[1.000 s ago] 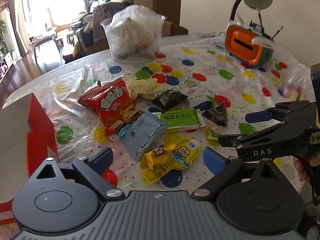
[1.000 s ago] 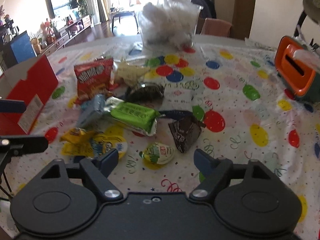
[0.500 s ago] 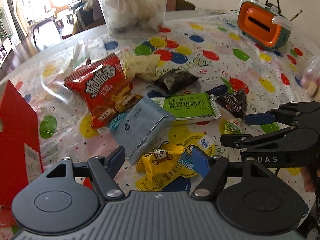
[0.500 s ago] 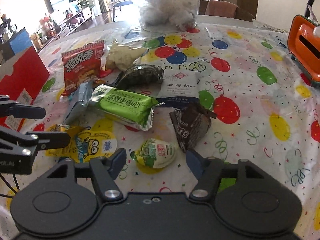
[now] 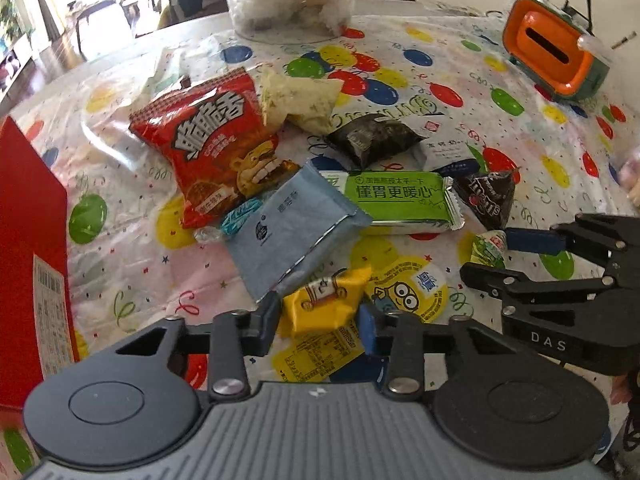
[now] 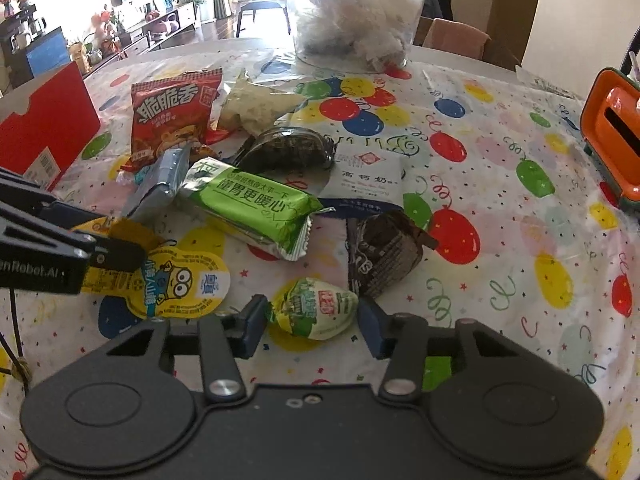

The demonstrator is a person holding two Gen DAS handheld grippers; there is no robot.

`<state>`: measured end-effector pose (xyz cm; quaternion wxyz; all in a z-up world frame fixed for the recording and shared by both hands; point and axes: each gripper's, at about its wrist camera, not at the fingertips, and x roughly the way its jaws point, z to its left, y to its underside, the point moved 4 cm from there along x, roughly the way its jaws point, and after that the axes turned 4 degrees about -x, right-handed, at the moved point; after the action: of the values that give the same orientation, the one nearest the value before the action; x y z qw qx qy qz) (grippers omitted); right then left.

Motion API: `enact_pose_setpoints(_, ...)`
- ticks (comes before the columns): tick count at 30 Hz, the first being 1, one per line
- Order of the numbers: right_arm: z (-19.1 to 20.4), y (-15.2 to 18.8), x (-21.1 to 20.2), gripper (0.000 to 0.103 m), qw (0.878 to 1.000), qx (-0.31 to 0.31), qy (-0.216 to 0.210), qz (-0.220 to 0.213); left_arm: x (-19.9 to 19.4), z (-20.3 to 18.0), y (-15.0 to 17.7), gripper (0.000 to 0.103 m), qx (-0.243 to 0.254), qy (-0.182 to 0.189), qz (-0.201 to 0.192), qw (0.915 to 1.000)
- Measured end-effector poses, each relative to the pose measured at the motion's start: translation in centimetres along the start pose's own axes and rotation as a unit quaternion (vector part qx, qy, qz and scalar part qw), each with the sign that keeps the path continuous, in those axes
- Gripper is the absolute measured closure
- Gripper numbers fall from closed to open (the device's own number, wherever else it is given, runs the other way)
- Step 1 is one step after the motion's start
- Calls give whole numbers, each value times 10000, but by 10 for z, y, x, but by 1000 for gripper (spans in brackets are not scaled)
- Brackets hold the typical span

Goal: Organize snacks
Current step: 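Grasp the yellow candy with the left tool while the right tool grasps the green-white egg candy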

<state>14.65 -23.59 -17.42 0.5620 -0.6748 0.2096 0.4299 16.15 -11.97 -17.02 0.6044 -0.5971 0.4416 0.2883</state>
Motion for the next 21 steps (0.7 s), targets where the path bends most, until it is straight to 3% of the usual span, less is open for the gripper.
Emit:
enact_pose_setpoints(12,-2,1,-9,57,9998,-109,-23,-149,-7,13,5,71,-429,-56,-166,9989)
enact_pose_setpoints(21,5,-9,-45,57,9989,-147,-188,-397,-42,24,12,71,-669,-43,-450,9967)
